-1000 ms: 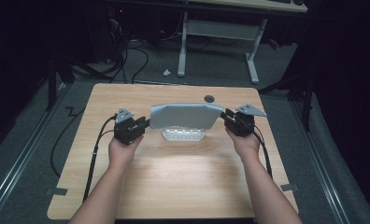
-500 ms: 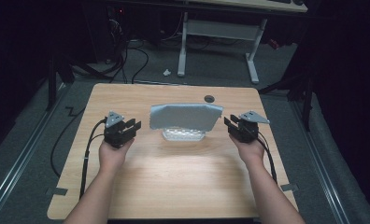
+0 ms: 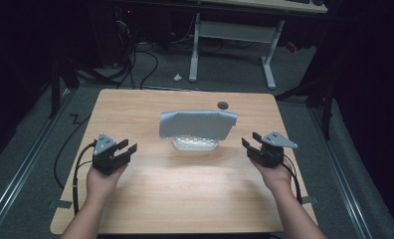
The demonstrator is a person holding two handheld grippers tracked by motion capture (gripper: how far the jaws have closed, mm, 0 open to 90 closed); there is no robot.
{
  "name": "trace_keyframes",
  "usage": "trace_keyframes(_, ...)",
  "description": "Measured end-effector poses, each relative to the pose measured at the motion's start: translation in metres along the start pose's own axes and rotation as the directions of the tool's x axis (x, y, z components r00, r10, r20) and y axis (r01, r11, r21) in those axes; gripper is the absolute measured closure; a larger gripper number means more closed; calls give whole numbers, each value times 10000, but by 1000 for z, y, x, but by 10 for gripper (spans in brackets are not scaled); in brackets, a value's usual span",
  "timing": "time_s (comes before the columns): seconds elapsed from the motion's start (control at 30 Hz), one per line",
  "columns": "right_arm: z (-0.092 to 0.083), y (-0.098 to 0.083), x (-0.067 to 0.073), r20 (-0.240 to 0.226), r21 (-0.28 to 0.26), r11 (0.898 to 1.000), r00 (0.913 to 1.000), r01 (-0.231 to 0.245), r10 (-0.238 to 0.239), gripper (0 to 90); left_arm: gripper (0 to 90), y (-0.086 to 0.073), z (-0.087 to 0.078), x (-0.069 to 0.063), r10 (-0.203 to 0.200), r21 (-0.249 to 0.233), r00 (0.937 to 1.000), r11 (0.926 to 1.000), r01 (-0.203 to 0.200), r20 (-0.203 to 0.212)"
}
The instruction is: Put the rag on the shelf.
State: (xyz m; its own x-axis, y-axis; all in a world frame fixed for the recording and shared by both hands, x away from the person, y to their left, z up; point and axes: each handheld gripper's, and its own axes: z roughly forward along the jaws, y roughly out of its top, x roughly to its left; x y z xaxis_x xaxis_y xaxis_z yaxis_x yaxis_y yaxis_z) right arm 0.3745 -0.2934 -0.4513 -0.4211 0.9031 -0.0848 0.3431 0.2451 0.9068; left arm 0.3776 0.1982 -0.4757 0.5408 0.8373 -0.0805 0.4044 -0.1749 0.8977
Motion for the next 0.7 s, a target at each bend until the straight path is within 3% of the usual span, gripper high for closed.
trace_keyframes(0.17, -24, -16, 22, -369, 529, 9979, 9987, 383, -364, 419, 525, -22, -19, -25, 51, 641, 9984, 9979, -86, 556)
trace_keyframes(0.23, -33, -24, 34, -507, 738, 9961, 9977, 484, -447, 411, 501, -30, -20, -42, -134, 931, 9943, 9957, 35, 1057)
trace_keyframes(0.3, -39, -33, 46, -530, 887, 9946, 9974, 535, -489, 398, 483, -39, -18, -65, 75, 1140, 9885, 9932, -249, 1511)
trace_keyframes(0.33, -42, -39, 52, -575, 1049, 9938, 9979, 370, -311, 387, 477, -44, -17, -76, 380, 1298, 9875, 9898, -581, 1529)
trace_keyframes(0.4, -47, -57, 64, -451, 1152, 9933, 9990, 86, -34, 388, 504, -53, -14, -94, 455, 1744, 9804, 9814, -797, 1917)
trace_keyframes(0.43, -49, -70, 71, -319, 1098, 9939, 9995, 51, -16, 437, 505, -53, -12, -101, 524, 2073, 9717, 9730, -1016, 2302)
trace_keyframes(0.47, -49, -78, 77, -494, 1557, 9872, 9984, 351, -277, 427, 486, -53, -13, -105, 1010, 2172, 9647, 9636, -1557, 2432)
trace_keyframes(0.5, -47, -80, 80, -882, 1932, 9773, 9936, 872, -712, 390, 482, -55, -13, -108, 1393, 2079, 9636, 9599, -1881, 2284)
trace_keyframes(0.53, -47, -83, 82, -828, 1923, 9729, 9899, 1287, -1146, 424, 483, -56, -12, -108, 1563, 2168, 9624, 9544, -2051, 2223)
trace_keyframes(0.57, -47, -85, 82, -720, 1928, 9712, 9891, 1401, -1284, 426, 480, -57, -11, -107, 1533, 2324, 9632, 9509, -2046, 2209)
trace_keyframes(0.63, -42, -86, 78, -702, 2157, 9731, 9952, 814, -677, 420, 475, -59, -9, -103, 1339, 2396, 9659, 9527, -1870, 2215)
trace_keyframes(0.67, -41, -85, 77, -741, 2093, 9766, 9967, 491, -342, 419, 475, -61, -7, -105, 667, 2287, 9743, 9665, -1167, 2152)
trace_keyframes(0.7, -40, -84, 76, -714, 1993, 9787, 9968, 481, -345, 416, 473, -60, -7, -98, 1208, 2428, 9700, 9548, -1717, 2108)
